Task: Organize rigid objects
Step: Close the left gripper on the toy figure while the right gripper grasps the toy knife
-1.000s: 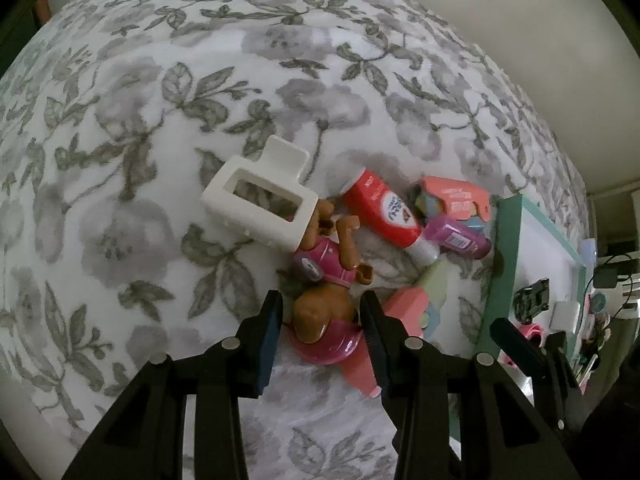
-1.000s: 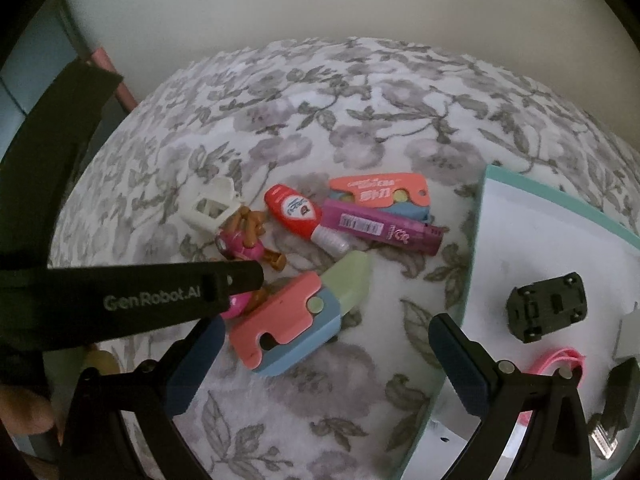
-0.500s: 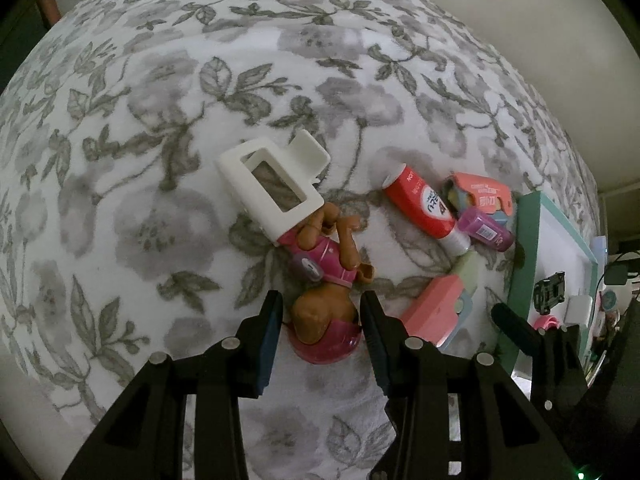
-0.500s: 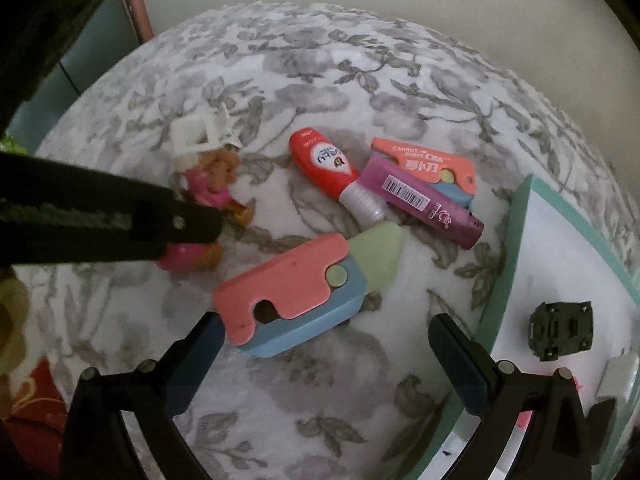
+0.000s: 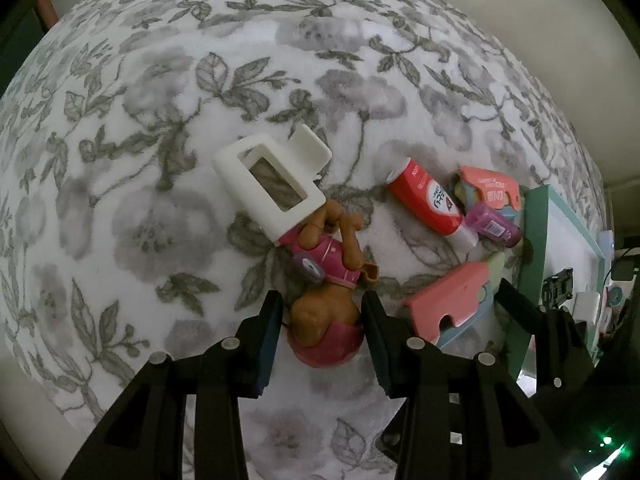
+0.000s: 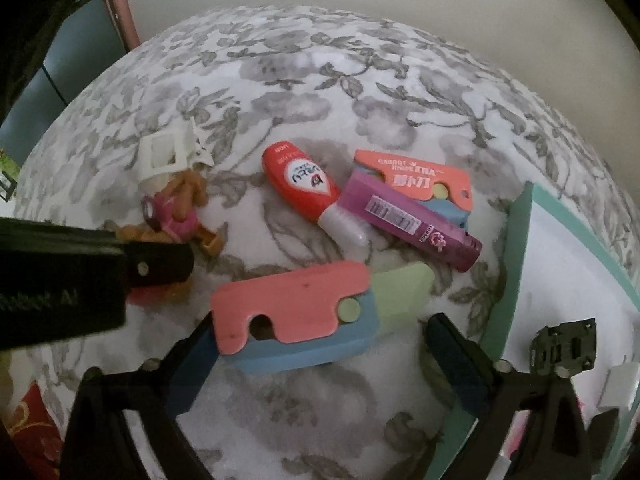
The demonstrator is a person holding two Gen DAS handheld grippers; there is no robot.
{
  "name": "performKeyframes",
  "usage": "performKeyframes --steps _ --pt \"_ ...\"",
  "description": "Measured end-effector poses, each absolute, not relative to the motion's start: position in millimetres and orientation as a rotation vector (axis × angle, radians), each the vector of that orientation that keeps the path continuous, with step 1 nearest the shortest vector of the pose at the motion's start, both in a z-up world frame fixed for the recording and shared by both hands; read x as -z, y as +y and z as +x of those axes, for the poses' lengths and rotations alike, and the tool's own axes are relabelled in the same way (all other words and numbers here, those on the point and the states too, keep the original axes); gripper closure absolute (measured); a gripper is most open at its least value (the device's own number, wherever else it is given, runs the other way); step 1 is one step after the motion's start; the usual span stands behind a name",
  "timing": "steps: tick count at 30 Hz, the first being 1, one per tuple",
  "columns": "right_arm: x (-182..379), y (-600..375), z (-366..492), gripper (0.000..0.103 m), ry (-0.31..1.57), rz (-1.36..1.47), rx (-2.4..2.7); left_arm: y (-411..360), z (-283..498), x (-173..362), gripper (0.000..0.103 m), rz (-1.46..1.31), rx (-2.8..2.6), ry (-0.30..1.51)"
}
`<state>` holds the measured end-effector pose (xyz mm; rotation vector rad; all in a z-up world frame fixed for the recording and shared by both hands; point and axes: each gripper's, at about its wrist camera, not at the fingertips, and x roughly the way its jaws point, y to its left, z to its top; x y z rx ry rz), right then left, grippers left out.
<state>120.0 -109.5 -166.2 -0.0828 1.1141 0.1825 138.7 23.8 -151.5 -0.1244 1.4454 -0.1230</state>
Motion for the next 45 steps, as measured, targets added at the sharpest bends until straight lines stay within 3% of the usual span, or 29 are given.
performKeyframes --steps 4,5,6,22,23,24,25,40,44,45 --pt "165 -109 125 0.012 1.114 -0.066 -0.186 21 141 154 0.06 -0.121 0.127 1.448" --pt "164 -109 126 0.018 1.114 -0.067 -0.187 20 142 156 0.06 -0.121 0.128 1.45" --pt "163 -110 126 0.03 1.106 -0.072 -0.186 19 142 157 0.06 -0.121 0.128 1.452" --pt "147 -122 112 0.032 1.08 0.017 -0.19 14 143 138 0.06 -0.135 0.124 1.349" --pt "144 -123 112 0.038 1.075 0.024 -0.195 15 142 133 0.06 -0.147 0.13 1.335" --pt "141 -124 111 0.061 1.07 0.038 -0.211 15 142 128 0.06 -0.159 0.138 1.317" --pt "139 -125 111 0.066 1.07 0.046 -0.214 15 142 124 0.06 -0.16 0.142 1.307" --pt "145 -142 111 0.064 1.095 0.168 -0.204 8 140 131 0.062 -0.123 0.148 1.337" --pt "146 -148 110 0.042 1.093 0.248 -0.234 6 138 138 0.063 -0.113 0.16 1.367" --pt "145 -149 110 0.042 1.09 0.26 -0.237 6 138 141 0.063 -0.111 0.16 1.374"
